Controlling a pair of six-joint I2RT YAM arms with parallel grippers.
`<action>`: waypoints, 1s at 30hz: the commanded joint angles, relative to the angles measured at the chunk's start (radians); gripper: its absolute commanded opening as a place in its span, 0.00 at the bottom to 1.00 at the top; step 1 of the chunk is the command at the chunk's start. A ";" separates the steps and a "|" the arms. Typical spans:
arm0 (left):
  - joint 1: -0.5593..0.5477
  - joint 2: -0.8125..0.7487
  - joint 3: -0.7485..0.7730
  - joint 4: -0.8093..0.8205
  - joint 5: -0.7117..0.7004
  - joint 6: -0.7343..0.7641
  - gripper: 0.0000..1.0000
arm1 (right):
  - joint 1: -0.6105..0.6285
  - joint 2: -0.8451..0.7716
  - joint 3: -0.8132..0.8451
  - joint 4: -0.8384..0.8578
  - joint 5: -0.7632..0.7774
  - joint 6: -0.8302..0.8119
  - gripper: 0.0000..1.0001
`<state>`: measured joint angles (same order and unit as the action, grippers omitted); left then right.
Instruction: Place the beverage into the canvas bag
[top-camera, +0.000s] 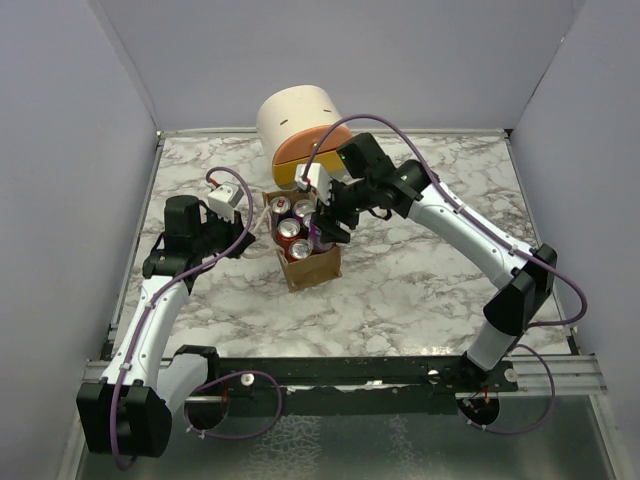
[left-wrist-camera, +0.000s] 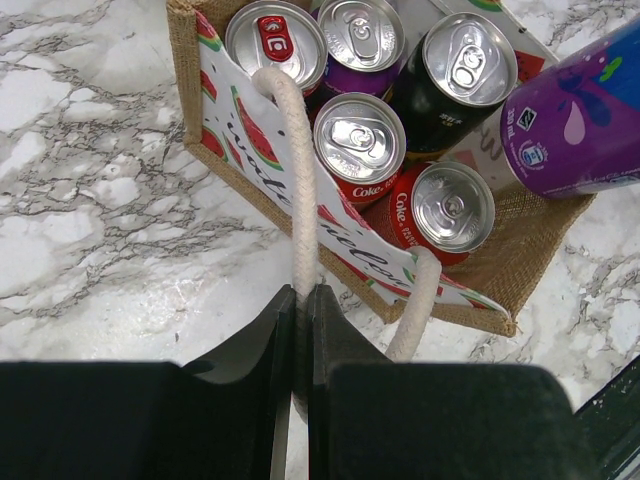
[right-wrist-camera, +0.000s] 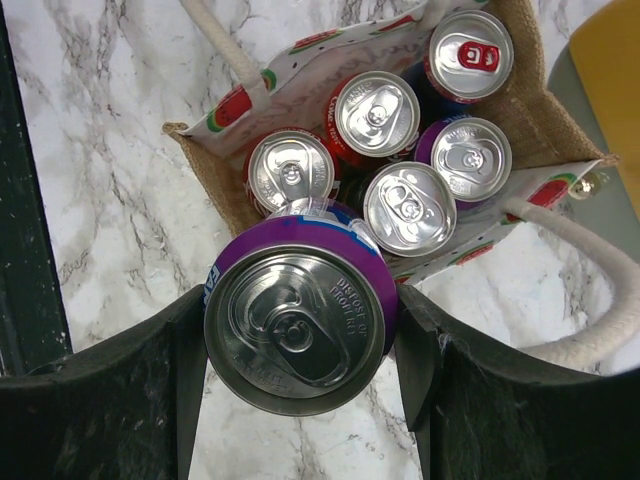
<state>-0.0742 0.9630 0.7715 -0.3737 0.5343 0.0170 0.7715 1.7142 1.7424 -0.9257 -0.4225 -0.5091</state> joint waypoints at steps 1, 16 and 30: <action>-0.003 -0.008 -0.008 0.021 0.030 -0.002 0.00 | 0.005 0.017 0.075 -0.036 0.072 0.009 0.14; -0.004 -0.001 -0.008 0.023 0.035 -0.005 0.00 | 0.006 0.095 0.055 -0.060 0.058 0.041 0.13; -0.004 0.002 -0.007 0.026 0.038 -0.006 0.00 | 0.032 0.150 0.154 -0.107 0.198 0.064 0.10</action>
<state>-0.0742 0.9646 0.7715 -0.3676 0.5362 0.0139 0.7841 1.8275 1.8416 -1.0050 -0.3431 -0.4568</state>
